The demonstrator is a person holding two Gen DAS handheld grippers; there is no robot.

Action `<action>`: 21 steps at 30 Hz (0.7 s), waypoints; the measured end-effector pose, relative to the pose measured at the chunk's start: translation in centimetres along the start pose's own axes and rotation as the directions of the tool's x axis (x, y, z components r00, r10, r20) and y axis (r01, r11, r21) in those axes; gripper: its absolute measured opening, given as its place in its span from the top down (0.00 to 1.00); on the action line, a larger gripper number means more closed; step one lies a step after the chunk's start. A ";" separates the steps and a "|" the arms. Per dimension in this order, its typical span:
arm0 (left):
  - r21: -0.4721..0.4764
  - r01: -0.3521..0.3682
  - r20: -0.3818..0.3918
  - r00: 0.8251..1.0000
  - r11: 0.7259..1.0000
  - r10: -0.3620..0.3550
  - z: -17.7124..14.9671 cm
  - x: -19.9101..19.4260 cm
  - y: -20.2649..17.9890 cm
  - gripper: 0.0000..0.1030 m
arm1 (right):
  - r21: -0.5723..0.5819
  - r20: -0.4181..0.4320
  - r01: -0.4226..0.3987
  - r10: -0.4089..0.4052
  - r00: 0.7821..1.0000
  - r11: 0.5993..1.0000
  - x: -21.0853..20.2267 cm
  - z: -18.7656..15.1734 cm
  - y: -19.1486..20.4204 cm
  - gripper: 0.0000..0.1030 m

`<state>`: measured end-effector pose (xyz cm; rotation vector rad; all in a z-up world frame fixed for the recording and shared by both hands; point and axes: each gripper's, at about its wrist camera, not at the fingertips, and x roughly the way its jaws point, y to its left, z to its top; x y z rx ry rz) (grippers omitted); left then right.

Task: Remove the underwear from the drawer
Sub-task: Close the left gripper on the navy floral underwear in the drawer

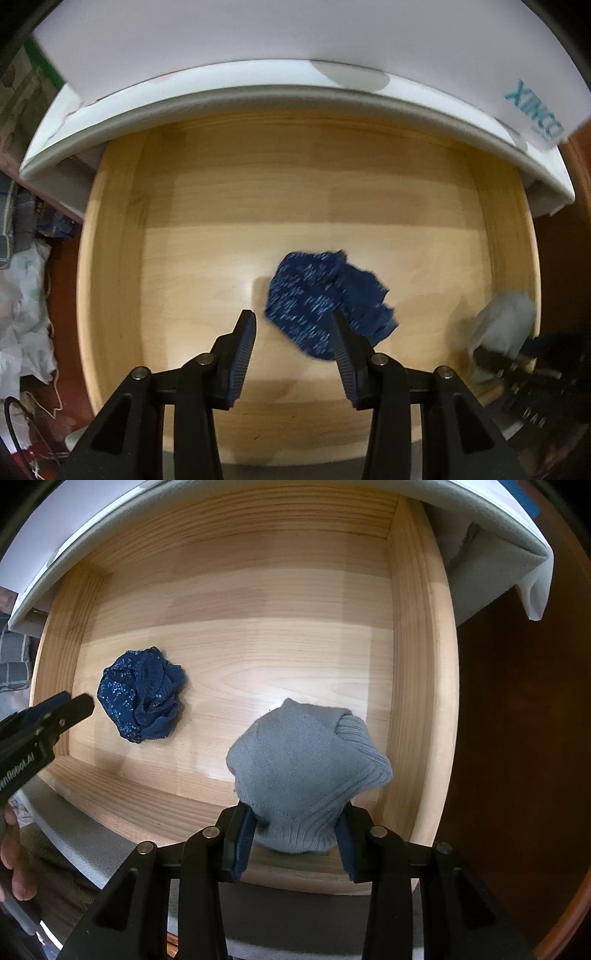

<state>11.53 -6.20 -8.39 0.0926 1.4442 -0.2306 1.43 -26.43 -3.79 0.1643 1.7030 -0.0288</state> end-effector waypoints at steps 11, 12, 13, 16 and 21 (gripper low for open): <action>0.026 0.014 -0.116 0.993 1.000 -0.011 2.4 3.7 -2.4 0.40 | 0.009 -0.005 -0.015 0.015 1.000 1.000 0.6 0.4 -1.3 0.66; 0.029 0.013 -0.127 0.992 0.999 -0.010 2.6 4.0 -2.6 0.40 | 0.008 -0.006 -0.016 0.016 1.000 1.000 0.6 0.5 -1.4 0.66; 0.029 0.011 -0.136 0.991 1.000 -0.007 2.7 4.3 -2.8 0.40 | 0.010 -0.006 -0.017 0.017 1.000 1.000 0.6 0.5 -1.5 0.66; 0.021 -0.013 -0.159 0.987 1.000 0.016 3.1 5.2 -2.8 0.40 | 0.018 -0.005 -0.023 0.023 1.000 1.000 0.6 0.6 -1.8 0.66; 0.016 -0.037 -0.169 0.985 0.999 0.039 3.6 5.6 -2.7 0.40 | 0.022 -0.008 -0.028 0.028 1.000 0.999 0.6 0.8 -2.2 0.66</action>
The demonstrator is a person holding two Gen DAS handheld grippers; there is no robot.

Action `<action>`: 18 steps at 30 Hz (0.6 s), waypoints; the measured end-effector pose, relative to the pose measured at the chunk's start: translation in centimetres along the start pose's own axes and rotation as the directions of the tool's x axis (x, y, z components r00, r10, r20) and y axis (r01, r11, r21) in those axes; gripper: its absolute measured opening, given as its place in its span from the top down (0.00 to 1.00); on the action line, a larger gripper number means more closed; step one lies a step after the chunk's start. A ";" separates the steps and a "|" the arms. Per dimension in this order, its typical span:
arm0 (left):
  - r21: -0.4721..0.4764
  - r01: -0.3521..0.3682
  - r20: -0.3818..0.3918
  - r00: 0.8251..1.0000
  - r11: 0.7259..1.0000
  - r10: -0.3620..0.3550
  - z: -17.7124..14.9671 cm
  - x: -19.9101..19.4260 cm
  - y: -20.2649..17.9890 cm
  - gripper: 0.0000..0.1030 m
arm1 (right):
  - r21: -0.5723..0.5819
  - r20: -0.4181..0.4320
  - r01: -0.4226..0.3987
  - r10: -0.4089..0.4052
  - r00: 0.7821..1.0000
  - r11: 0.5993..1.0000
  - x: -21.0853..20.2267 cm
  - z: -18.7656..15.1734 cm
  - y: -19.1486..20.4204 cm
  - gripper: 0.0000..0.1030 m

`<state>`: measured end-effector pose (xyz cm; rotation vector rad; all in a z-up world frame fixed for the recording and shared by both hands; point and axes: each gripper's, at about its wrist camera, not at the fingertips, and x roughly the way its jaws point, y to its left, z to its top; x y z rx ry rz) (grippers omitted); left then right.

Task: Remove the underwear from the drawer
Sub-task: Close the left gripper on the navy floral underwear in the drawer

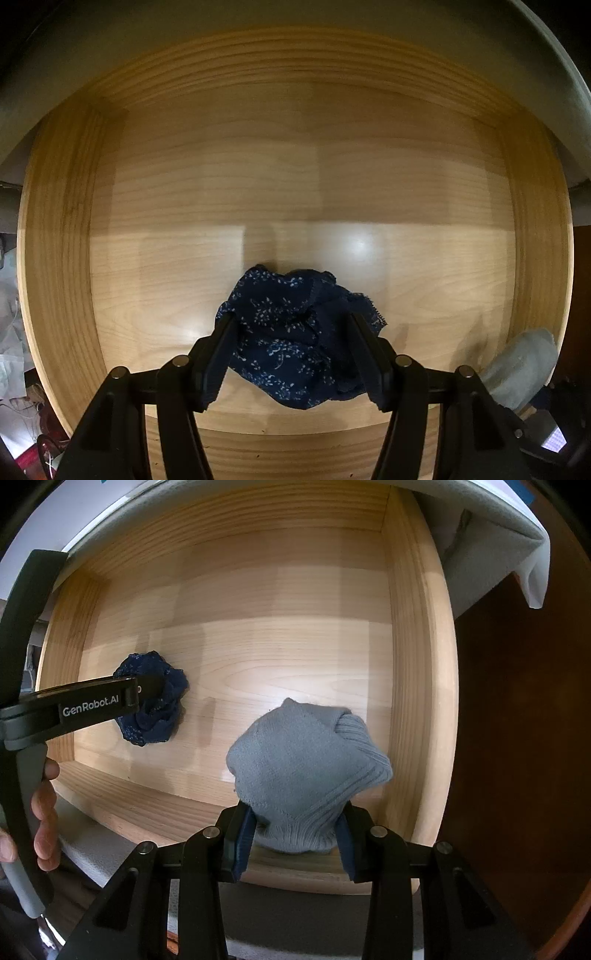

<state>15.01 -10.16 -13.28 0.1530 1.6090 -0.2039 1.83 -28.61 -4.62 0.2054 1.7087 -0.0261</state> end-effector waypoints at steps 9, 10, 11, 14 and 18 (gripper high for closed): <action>-0.044 0.031 -0.078 0.996 0.999 -0.034 -0.2 1.3 1.4 0.38 | 0.001 0.001 -0.004 0.004 1.000 1.000 -0.1 0.1 -0.2 0.65; -0.046 0.039 -0.089 0.995 0.998 -0.043 -0.2 1.4 1.7 0.38 | 0.003 0.002 -0.006 0.006 1.000 1.000 -0.1 0.1 -0.2 0.65; -0.042 0.041 -0.092 0.995 0.998 -0.045 -0.1 1.5 2.0 0.38 | 0.002 0.002 -0.006 0.006 1.000 1.000 -0.1 0.1 -0.2 0.65; -0.036 0.041 -0.100 0.994 0.998 -0.044 -0.4 1.6 2.3 0.38 | 0.003 0.002 -0.005 0.005 1.000 1.000 -0.1 0.1 -0.2 0.65; -0.009 0.039 -0.108 0.993 0.999 -0.040 -0.3 1.9 2.0 0.39 | 0.004 0.001 -0.007 0.007 1.000 1.000 -0.1 0.2 -0.2 0.65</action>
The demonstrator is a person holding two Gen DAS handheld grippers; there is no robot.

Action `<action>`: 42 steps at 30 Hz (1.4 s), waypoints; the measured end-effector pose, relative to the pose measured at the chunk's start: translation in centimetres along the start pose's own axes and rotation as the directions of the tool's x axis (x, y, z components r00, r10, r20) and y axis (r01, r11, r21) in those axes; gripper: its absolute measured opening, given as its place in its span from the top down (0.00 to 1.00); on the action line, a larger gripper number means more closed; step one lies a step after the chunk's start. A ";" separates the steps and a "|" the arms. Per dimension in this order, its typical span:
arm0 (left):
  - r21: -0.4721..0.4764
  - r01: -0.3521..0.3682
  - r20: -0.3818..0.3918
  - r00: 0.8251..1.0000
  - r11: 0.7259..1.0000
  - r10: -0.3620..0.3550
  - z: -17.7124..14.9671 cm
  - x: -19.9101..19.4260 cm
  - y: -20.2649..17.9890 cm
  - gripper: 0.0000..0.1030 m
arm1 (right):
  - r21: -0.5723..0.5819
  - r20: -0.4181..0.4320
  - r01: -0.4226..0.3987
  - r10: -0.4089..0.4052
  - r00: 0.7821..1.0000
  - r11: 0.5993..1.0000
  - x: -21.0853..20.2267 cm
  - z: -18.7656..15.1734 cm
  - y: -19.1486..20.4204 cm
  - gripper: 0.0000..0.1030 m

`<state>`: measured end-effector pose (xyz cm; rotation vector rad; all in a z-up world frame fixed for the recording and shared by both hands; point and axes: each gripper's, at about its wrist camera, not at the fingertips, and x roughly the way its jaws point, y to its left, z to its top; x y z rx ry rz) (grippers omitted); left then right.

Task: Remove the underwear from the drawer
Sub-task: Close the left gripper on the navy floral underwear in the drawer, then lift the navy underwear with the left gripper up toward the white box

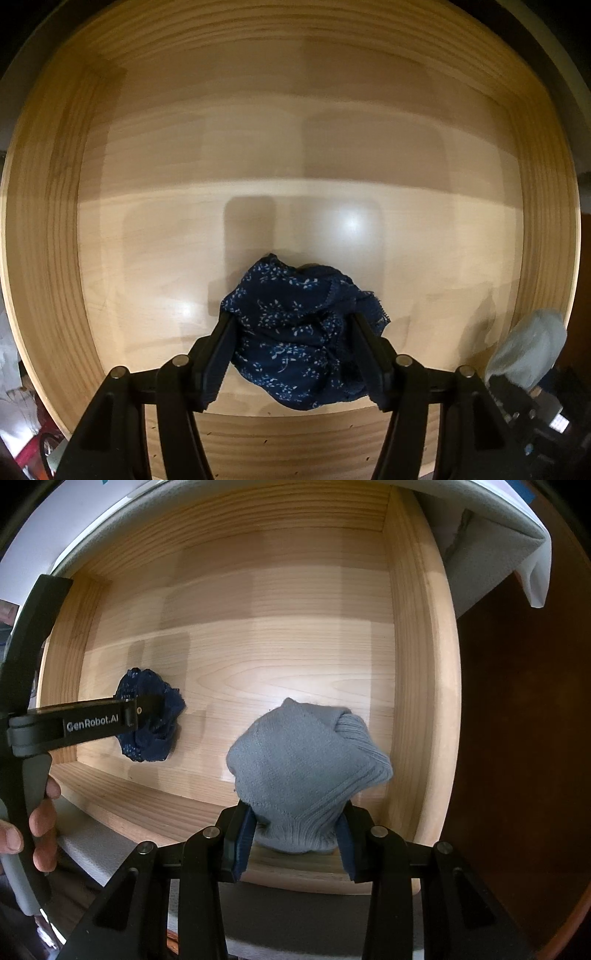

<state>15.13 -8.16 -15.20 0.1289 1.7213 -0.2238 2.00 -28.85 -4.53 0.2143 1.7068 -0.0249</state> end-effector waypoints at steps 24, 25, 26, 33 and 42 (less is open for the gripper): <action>-0.012 -0.031 0.049 0.998 0.999 0.032 -4.7 -2.1 2.9 0.71 | 0.008 0.001 0.018 -0.018 1.000 1.000 0.3 0.1 0.5 0.65; -0.003 -0.032 0.079 0.996 0.999 0.033 -4.9 -2.6 3.1 0.71 | 0.008 0.001 0.018 -0.018 1.000 1.000 0.3 0.1 0.5 0.65; 0.000 -0.039 0.095 0.995 0.999 0.039 -5.1 -3.0 3.2 0.71 | 0.009 0.001 0.018 -0.018 1.000 1.000 0.3 0.2 0.6 0.65; 0.001 -0.101 0.266 0.959 0.995 0.097 -7.4 -6.4 2.9 0.71 | 0.007 0.005 0.025 -0.025 1.000 1.000 0.4 0.2 1.1 0.65; 0.006 -0.139 0.426 0.896 0.990 0.123 -9.7 -9.7 0.5 0.71 | 0.001 0.006 0.040 -0.040 0.999 0.999 0.8 0.4 2.0 0.65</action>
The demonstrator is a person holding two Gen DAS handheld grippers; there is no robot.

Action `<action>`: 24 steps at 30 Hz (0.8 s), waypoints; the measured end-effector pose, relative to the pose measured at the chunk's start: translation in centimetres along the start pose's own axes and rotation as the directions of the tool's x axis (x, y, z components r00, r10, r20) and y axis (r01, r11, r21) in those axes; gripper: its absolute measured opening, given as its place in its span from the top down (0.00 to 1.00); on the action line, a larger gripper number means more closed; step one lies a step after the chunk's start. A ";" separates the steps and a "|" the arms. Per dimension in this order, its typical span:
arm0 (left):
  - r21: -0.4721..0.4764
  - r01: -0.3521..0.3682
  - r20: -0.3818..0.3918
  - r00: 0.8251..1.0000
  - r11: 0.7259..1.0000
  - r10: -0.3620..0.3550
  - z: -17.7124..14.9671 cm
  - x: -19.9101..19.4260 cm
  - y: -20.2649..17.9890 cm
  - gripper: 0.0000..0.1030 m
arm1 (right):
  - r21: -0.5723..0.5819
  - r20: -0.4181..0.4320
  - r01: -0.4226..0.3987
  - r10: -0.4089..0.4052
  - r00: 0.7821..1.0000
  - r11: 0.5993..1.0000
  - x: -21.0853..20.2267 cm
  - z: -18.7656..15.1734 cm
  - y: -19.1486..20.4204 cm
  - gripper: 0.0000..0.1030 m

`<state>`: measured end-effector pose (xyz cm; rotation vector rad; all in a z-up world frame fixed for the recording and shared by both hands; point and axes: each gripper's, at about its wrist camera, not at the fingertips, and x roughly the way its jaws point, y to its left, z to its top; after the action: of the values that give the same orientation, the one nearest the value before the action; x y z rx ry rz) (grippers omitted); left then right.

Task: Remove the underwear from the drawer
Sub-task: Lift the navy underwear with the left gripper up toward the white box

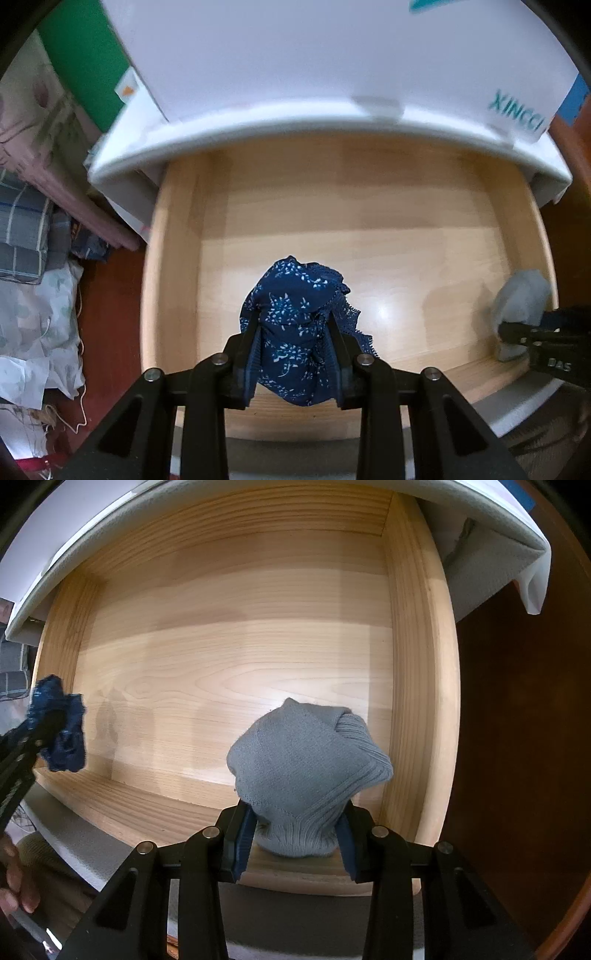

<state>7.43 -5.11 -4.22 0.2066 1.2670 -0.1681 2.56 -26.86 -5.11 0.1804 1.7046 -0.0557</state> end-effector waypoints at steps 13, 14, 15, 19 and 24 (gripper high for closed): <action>0.034 -0.080 0.229 0.971 0.996 0.070 0.8 -6.8 3.2 0.71 | -0.007 0.007 0.009 -0.009 1.000 1.000 0.1 0.1 0.4 0.65; 0.034 -0.079 0.244 0.967 0.996 0.068 0.7 -7.2 3.2 0.71 | -0.006 0.007 0.009 -0.009 1.000 1.000 0.1 0.0 0.4 0.65; 0.038 -0.080 0.256 0.964 0.996 0.067 0.7 -7.7 3.2 0.71 | -0.006 0.007 0.010 -0.010 1.000 1.000 0.1 0.0 0.4 0.65; 0.051 -0.090 0.315 0.946 0.995 0.070 1.1 -10.3 3.1 0.71 | -0.005 0.008 0.009 -0.009 1.000 1.000 0.1 0.0 0.4 0.65; 0.055 -0.084 0.379 0.923 0.995 0.057 2.3 -13.8 3.3 0.71 | -0.002 0.009 0.005 -0.005 1.000 1.000 0.1 0.0 0.4 0.65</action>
<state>6.32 -2.28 9.85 0.2662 0.8683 -0.1808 2.63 -26.44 -5.13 0.1736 1.6963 -0.0587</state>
